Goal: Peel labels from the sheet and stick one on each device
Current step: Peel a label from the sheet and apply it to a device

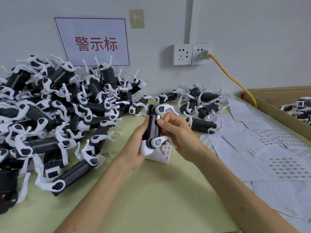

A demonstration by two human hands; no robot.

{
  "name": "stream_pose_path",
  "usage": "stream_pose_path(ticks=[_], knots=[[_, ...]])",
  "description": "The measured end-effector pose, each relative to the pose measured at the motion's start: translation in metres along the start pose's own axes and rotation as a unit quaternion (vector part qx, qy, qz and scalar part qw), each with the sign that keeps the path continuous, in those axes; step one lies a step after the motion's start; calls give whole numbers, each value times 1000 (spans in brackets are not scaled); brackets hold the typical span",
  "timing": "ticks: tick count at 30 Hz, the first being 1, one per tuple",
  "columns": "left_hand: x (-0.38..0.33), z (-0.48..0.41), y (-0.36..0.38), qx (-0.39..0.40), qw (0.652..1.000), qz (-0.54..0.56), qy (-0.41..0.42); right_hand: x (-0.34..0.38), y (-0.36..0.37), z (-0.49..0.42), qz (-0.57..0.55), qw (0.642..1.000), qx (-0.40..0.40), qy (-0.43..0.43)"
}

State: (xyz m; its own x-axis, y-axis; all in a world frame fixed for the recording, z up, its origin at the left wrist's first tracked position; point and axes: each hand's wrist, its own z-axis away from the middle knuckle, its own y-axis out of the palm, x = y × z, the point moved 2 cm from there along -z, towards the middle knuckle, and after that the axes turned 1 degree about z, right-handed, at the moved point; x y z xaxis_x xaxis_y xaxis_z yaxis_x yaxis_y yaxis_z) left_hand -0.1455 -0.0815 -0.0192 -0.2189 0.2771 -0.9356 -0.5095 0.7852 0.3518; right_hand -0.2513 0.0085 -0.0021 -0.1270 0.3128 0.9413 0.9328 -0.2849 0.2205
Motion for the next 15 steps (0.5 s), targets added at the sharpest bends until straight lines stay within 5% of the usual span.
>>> stream_pose_path(ticks=[15], knots=[[-1, 5, 4, 5, 999, 47, -27, -7, -3, -5, -32, 999, -16, 16]])
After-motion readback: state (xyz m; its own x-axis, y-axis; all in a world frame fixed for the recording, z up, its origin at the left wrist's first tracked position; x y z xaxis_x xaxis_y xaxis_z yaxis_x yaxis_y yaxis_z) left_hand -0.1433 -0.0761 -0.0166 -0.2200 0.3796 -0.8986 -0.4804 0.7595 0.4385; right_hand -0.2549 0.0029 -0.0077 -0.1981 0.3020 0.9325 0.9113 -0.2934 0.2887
